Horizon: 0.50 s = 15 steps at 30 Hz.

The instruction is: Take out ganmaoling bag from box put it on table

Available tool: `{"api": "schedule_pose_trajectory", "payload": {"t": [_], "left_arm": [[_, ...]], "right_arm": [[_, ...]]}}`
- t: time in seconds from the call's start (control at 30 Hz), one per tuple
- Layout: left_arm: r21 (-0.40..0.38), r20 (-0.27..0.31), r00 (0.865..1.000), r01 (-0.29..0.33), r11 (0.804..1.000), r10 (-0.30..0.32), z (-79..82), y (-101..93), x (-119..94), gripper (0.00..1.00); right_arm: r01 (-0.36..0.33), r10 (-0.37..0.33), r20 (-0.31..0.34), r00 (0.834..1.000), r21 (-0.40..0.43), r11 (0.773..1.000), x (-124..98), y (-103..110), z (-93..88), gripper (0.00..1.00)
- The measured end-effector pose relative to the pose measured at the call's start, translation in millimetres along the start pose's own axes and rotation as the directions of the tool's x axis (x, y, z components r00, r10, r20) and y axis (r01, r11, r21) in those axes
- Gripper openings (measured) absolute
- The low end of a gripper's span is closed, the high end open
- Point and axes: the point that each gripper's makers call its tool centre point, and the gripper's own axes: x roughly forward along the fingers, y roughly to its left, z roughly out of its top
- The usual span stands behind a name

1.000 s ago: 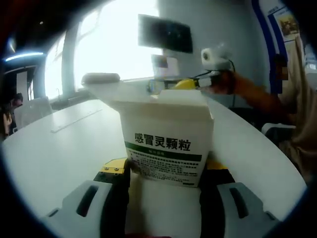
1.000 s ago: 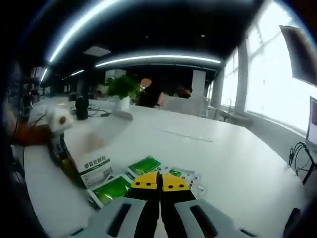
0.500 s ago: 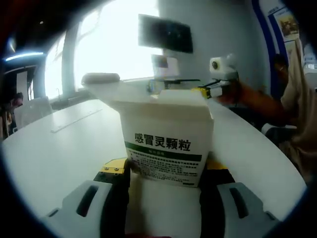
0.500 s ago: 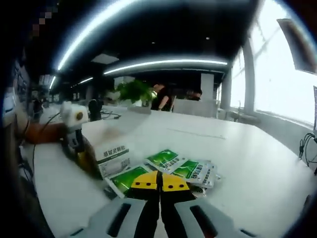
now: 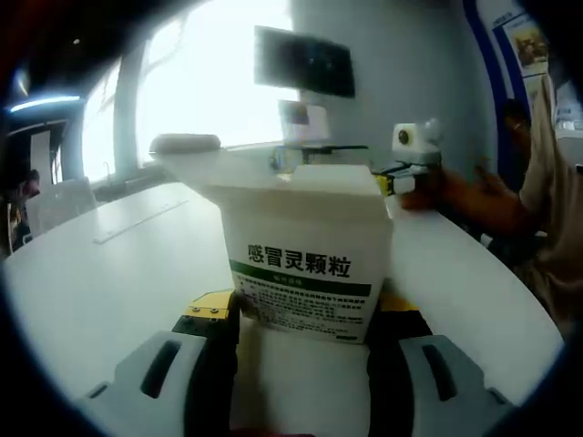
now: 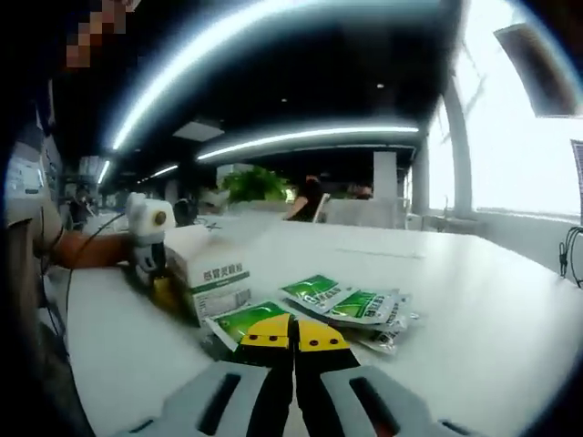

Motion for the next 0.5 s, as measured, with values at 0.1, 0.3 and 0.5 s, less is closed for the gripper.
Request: {"api": "schedule_pose_trajectory", "payload": {"t": [0.1,0.3,0.5], "left_arm": [[0.0,0.0,1.0,0.0,1.0,0.0,0.0,-0.1,-0.1,0.48],[0.0,-0.001,1.0,-0.002,1.0,0.002,0.1,-0.4,-0.1,0.48],[-0.001,-0.002,1.0,-0.002,1.0,0.002,0.2,-0.3,-0.2,0.48]], "right_arm": [[0.007,-0.007,-0.01,1.0,-0.002,1.0,-1.3,-1.0,-2.0,0.0],[0.016,-0.016,-0.014,1.0,-0.019,1.0,-2.5,-0.9,-3.3,0.0],[0.035,-0.036,-0.02,0.999,-0.035,0.999,-3.3,-3.6,-4.7,0.0]]}}
